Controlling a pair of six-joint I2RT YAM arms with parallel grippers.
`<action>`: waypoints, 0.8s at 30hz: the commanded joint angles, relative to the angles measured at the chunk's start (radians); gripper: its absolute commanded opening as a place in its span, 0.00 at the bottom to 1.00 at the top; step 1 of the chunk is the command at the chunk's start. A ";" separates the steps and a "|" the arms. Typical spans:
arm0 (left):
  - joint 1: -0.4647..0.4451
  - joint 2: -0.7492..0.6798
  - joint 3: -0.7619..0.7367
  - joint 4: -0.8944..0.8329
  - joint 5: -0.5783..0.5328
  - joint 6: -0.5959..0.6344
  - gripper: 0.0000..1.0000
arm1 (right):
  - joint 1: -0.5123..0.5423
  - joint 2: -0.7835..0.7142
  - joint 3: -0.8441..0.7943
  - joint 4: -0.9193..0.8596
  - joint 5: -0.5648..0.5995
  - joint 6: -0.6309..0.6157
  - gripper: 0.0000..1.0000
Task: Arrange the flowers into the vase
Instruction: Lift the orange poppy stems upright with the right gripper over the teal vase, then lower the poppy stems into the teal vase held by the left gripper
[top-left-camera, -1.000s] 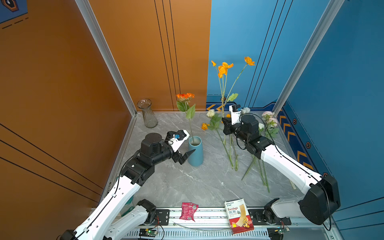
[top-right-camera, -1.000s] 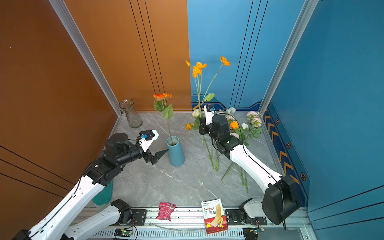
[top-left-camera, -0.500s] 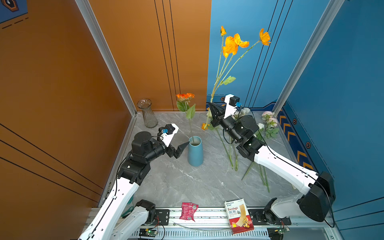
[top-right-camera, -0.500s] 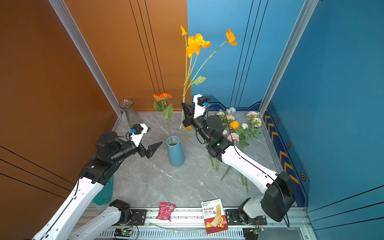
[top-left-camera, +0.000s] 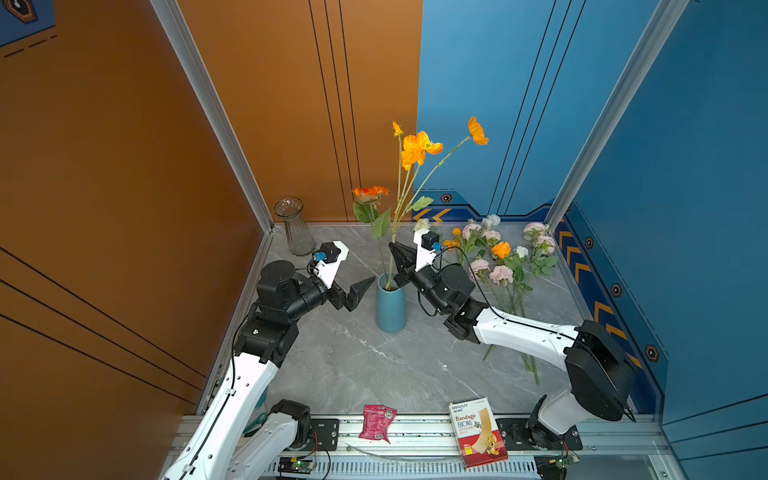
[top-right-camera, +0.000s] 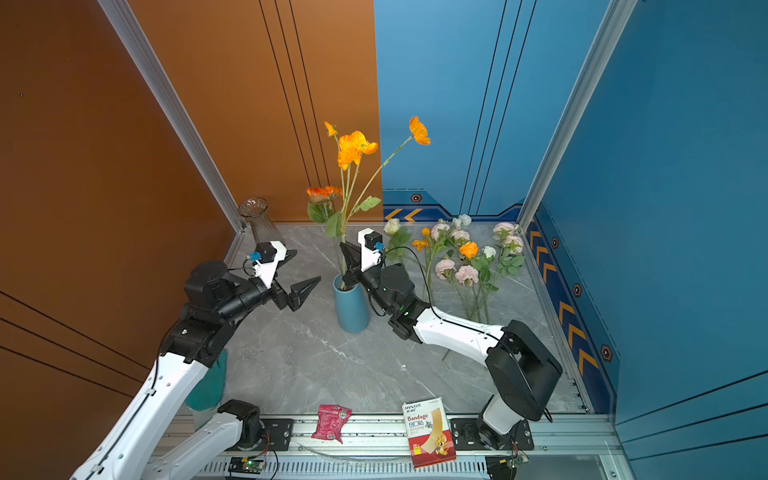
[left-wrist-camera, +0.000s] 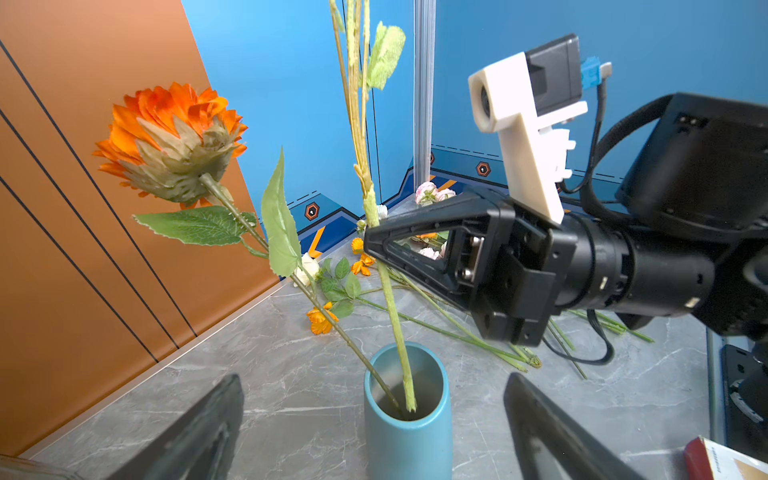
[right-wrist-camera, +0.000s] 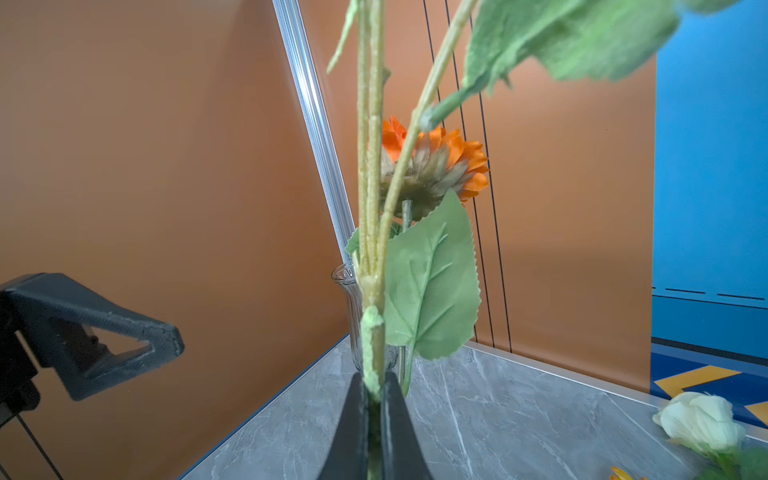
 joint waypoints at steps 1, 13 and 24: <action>0.011 0.007 0.000 0.036 0.058 -0.030 0.98 | 0.019 0.016 -0.030 0.099 0.018 -0.020 0.00; 0.029 0.022 -0.004 0.047 0.078 -0.043 0.98 | 0.083 0.038 -0.174 0.208 0.048 -0.077 0.00; 0.006 0.101 0.006 0.048 0.098 -0.064 0.98 | 0.084 0.052 -0.228 0.226 0.083 -0.082 0.00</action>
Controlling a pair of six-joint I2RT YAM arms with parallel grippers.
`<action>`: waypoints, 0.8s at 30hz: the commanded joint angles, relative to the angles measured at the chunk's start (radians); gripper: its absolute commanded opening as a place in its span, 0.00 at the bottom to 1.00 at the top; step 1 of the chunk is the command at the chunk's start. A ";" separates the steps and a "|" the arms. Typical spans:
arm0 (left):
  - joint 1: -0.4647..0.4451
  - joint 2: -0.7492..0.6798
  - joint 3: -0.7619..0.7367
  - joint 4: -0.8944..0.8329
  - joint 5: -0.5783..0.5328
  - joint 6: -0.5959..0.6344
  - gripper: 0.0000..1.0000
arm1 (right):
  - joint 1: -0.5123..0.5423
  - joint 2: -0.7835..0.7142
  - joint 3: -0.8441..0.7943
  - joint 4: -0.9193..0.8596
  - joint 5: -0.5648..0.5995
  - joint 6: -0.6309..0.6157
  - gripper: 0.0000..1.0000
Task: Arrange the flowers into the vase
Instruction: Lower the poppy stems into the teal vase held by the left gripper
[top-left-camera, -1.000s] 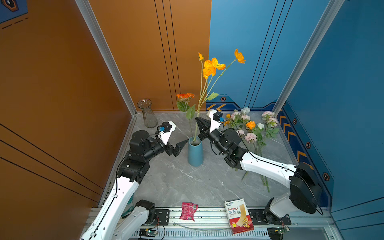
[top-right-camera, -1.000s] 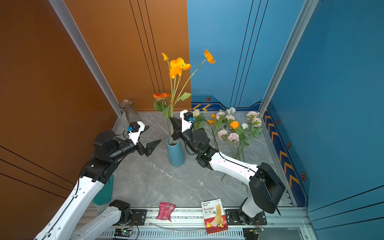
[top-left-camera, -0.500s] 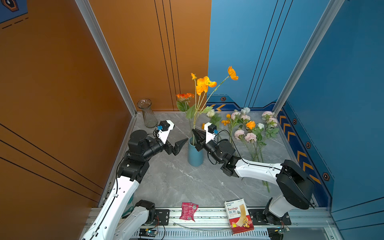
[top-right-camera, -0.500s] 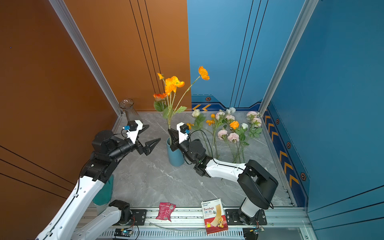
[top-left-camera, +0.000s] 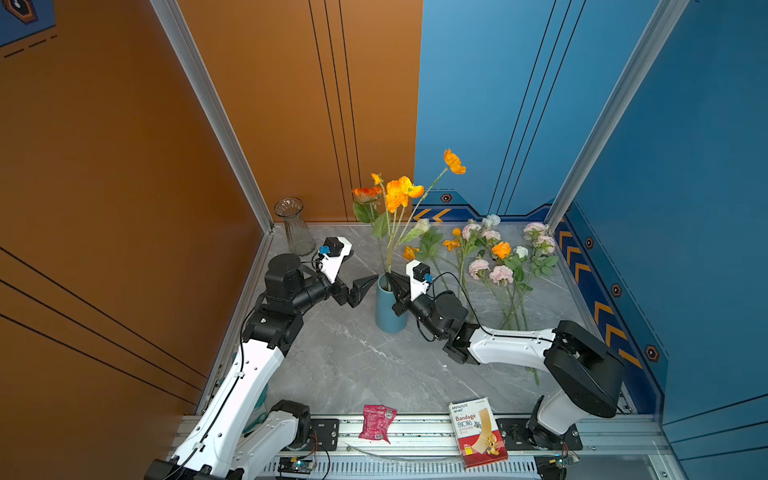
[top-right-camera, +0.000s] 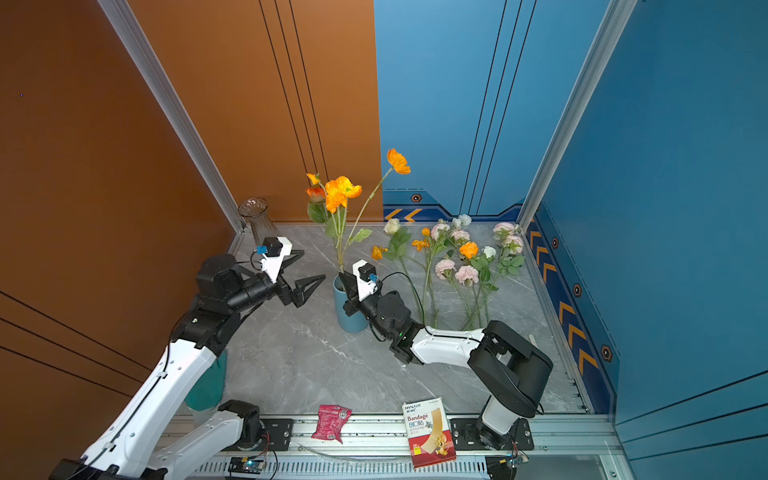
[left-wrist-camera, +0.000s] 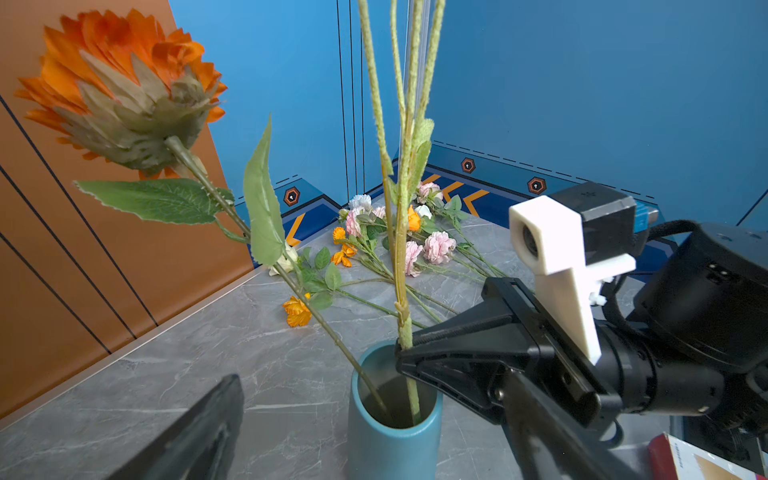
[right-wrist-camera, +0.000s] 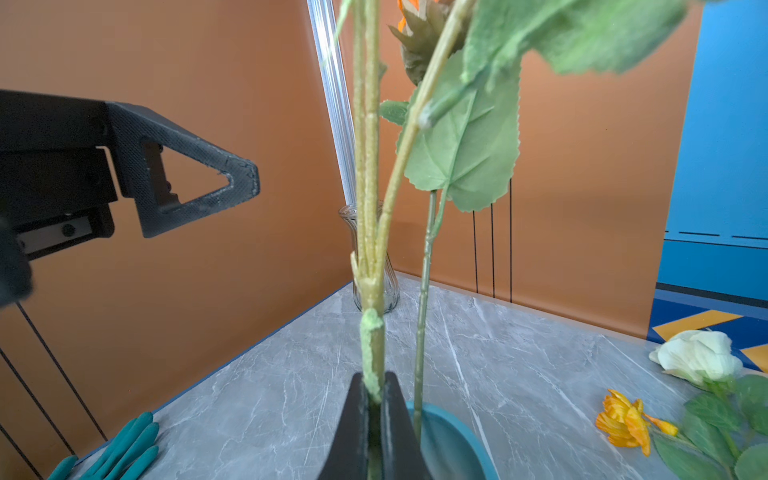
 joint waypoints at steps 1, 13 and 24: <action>-0.017 0.010 0.006 0.010 0.028 -0.017 0.98 | 0.007 0.015 -0.016 0.036 0.035 -0.012 0.00; -0.036 0.011 0.003 0.008 0.016 -0.010 0.98 | 0.013 0.008 -0.022 0.005 0.041 -0.012 0.09; -0.047 0.011 0.007 -0.007 0.009 0.002 0.98 | 0.021 -0.012 -0.036 -0.007 0.049 -0.018 0.20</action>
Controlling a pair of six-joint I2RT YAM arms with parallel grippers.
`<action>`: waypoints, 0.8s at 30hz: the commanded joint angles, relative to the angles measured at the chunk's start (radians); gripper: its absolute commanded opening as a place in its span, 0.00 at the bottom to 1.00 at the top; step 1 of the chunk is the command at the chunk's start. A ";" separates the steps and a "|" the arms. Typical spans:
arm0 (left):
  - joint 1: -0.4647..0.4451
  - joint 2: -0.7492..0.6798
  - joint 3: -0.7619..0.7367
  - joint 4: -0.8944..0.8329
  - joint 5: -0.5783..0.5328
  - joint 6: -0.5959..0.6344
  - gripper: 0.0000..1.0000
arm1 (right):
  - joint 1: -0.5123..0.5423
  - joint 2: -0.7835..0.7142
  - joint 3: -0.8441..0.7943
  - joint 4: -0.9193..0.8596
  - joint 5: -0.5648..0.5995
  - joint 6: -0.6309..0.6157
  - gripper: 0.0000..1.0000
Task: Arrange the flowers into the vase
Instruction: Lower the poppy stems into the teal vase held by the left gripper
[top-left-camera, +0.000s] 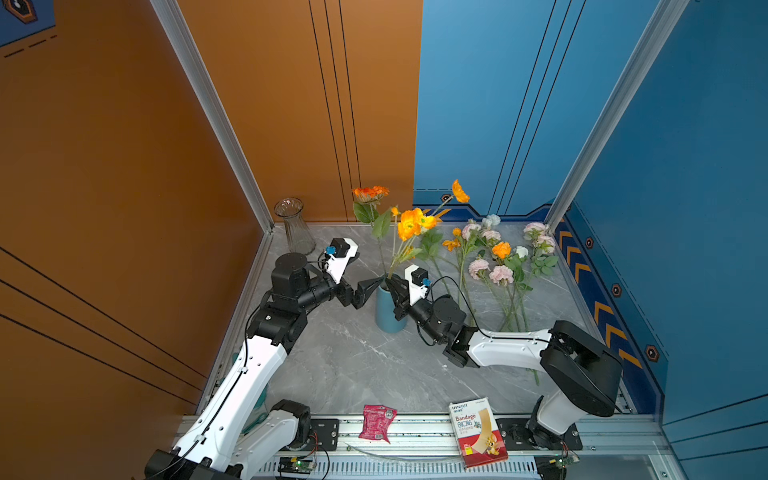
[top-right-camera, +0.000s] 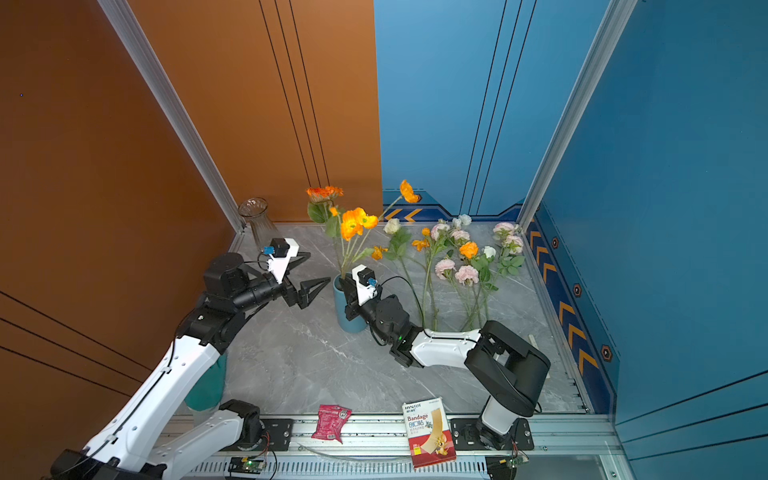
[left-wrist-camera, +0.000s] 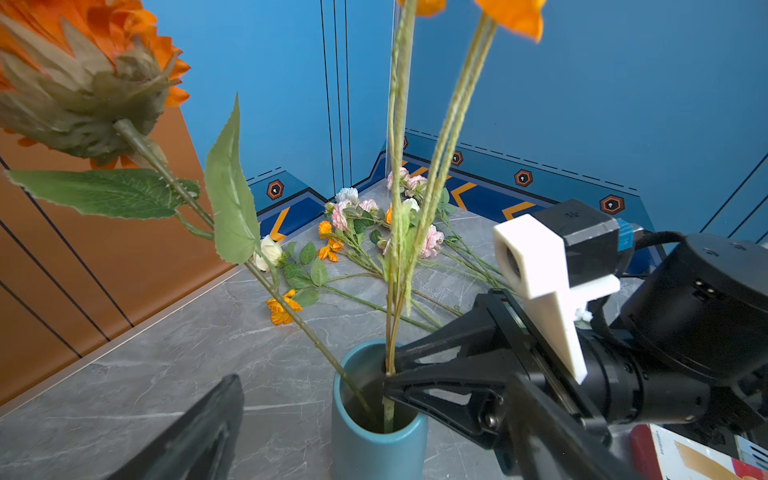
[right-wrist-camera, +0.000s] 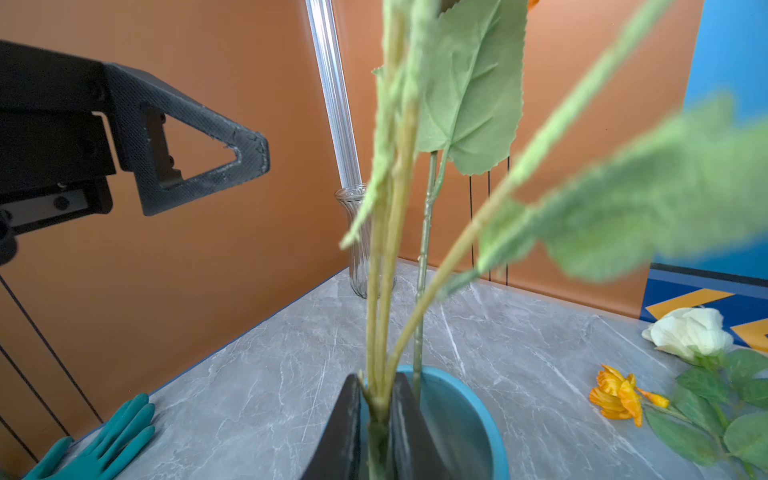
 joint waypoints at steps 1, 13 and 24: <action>-0.010 -0.004 0.007 -0.007 0.008 0.001 0.98 | 0.008 -0.025 -0.012 -0.007 0.032 -0.020 0.21; -0.013 -0.001 0.009 -0.012 0.010 0.003 0.98 | 0.017 -0.093 0.094 -0.351 0.076 -0.015 0.57; -0.014 -0.004 0.013 -0.014 0.015 0.004 0.98 | 0.028 -0.164 0.254 -0.803 0.109 -0.002 0.89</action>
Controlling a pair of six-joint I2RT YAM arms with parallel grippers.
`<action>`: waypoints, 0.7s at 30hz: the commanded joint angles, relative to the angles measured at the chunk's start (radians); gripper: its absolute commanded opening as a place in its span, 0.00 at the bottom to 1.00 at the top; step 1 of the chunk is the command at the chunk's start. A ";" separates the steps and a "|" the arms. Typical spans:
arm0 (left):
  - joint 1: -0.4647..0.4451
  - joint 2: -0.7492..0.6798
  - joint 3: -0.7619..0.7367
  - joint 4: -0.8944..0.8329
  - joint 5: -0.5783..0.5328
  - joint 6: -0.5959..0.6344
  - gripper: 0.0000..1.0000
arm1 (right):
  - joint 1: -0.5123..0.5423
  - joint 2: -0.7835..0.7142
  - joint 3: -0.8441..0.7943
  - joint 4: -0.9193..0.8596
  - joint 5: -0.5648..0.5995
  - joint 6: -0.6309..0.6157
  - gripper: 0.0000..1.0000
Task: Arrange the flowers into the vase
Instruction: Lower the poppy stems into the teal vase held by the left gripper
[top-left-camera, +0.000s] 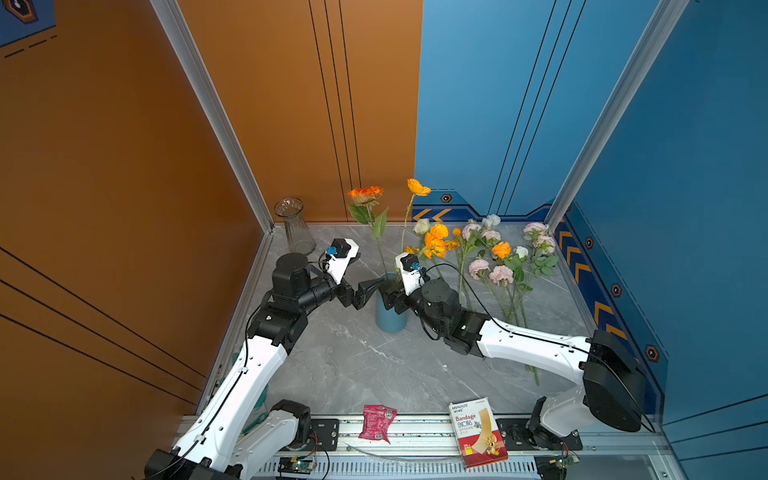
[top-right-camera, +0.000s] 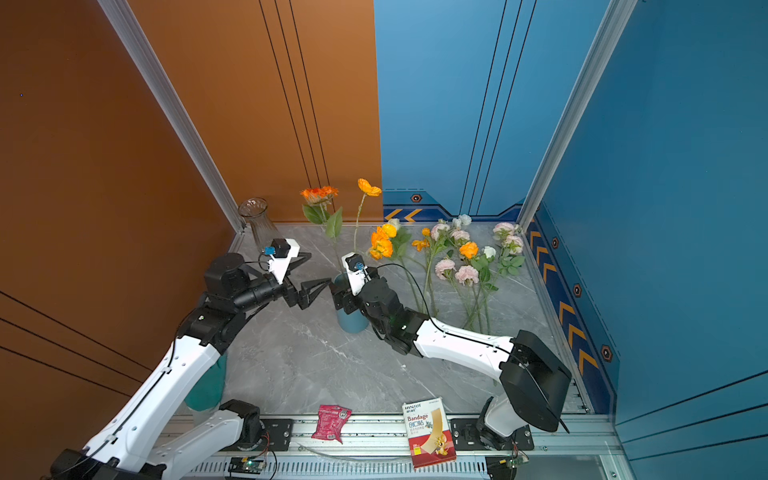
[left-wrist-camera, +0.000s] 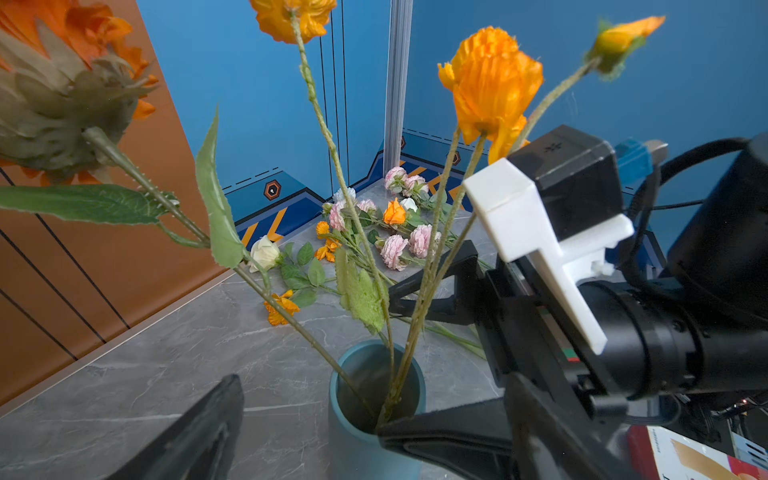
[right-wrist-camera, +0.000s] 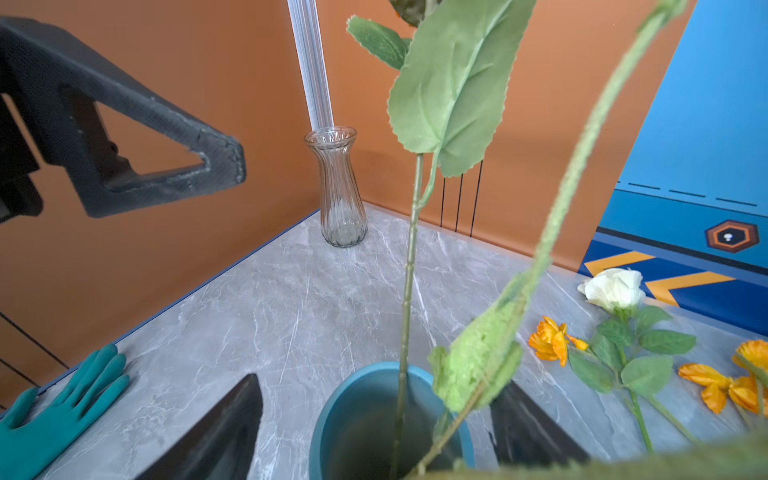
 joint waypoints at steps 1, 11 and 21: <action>-0.008 -0.004 0.012 -0.014 0.016 0.002 0.98 | 0.007 -0.025 0.038 -0.181 0.028 0.010 0.91; -0.008 -0.001 0.016 -0.014 0.028 0.000 0.98 | 0.000 -0.058 0.137 -0.465 0.003 0.040 0.98; -0.019 0.017 0.020 -0.026 0.023 0.006 0.98 | -0.009 -0.111 0.136 -0.616 -0.116 0.056 0.99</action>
